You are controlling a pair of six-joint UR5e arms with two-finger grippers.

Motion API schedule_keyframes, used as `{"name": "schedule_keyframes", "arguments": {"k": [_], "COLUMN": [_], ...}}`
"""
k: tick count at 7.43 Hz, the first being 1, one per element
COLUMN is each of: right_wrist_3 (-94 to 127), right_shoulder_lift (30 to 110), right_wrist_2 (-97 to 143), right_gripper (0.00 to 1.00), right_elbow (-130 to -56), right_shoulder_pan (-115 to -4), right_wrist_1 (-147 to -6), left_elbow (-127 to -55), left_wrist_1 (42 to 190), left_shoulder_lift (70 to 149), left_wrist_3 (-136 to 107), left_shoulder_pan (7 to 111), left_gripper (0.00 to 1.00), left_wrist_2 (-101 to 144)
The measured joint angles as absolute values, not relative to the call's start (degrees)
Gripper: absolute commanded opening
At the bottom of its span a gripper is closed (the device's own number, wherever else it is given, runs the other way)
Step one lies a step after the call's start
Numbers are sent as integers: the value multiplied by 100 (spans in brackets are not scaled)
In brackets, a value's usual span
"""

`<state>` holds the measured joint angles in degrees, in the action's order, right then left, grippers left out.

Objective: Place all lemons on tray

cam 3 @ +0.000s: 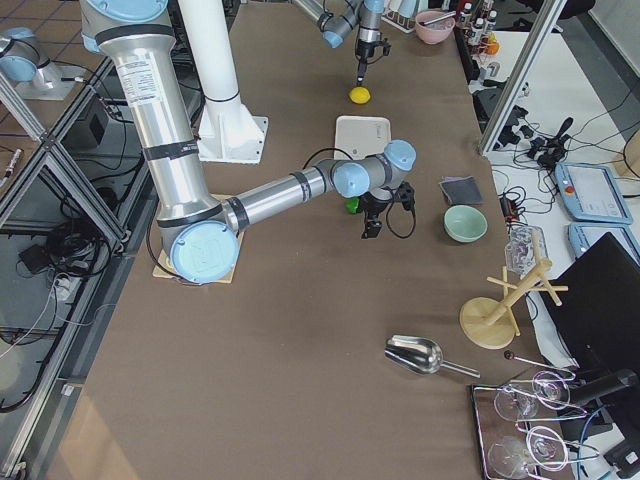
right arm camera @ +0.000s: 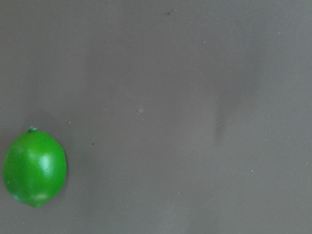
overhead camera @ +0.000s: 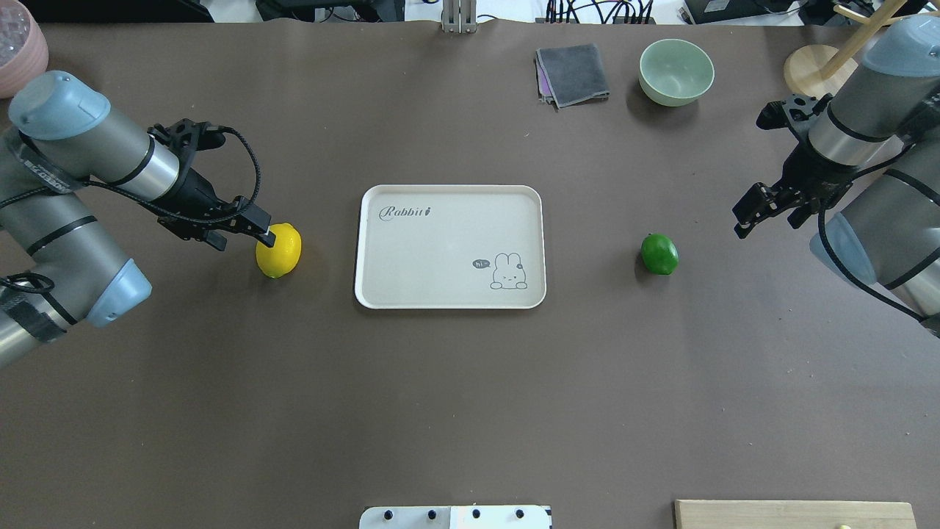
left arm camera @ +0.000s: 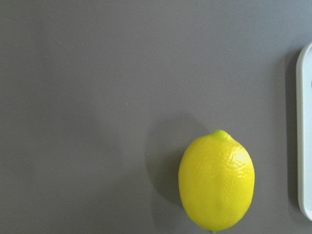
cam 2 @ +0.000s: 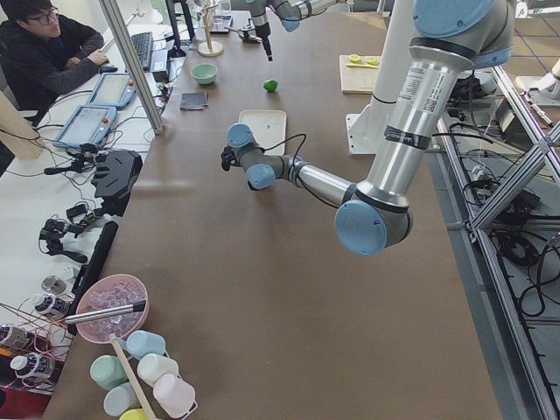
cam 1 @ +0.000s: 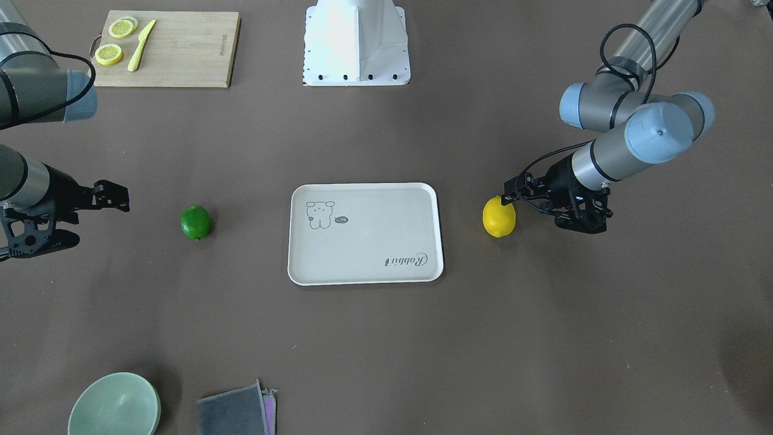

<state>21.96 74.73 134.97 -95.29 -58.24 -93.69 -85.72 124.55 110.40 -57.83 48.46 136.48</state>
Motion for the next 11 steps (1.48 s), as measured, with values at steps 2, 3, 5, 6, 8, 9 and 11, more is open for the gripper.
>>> {"name": "schedule_keyframes", "arguments": {"k": [2, 3, 5, 6, 8, 9, 11], "right_wrist_3": [2197, 2197, 2197, 2197, 2197, 2197, 2199], "right_shoulder_lift": [7472, 7476, 7479, 7479, 7479, 7480, 7480], "right_wrist_2": [13490, 13486, 13481, 13475, 13470, 13468, 13465], "right_gripper": [100, 100, 100, 100, 100, 100, 100], "right_elbow": [-9530, -9529, -9528, -9527, -9528, -9530, -9529], "right_shoulder_pan": [-5819, -5816, -5808, -5805, -5801, -5801, -5798], "right_wrist_1": [-9369, -9369, -9369, -9369, -9369, -9369, -9369], "left_elbow": [-8447, -8432, -8383, -8355, -8368, -8381, -8336], "left_wrist_1": [12790, 12834, 12858, 12863, 12867, 12865, 12854], "left_shoulder_lift": [11102, 11114, 11178, 11221, 11275, 11337, 11696], "left_wrist_3": [-6161, -6225, -6341, -6429, -6606, -6744, -7383], "left_shoulder_pan": [4597, 4527, 4448, 4422, 4408, 4408, 4396], "left_gripper": [99, 94, 22, 0, 0, 0, 0], "left_wrist_2": [13412, 13367, 13343, 13320, 13265, 13258, 13249]}}
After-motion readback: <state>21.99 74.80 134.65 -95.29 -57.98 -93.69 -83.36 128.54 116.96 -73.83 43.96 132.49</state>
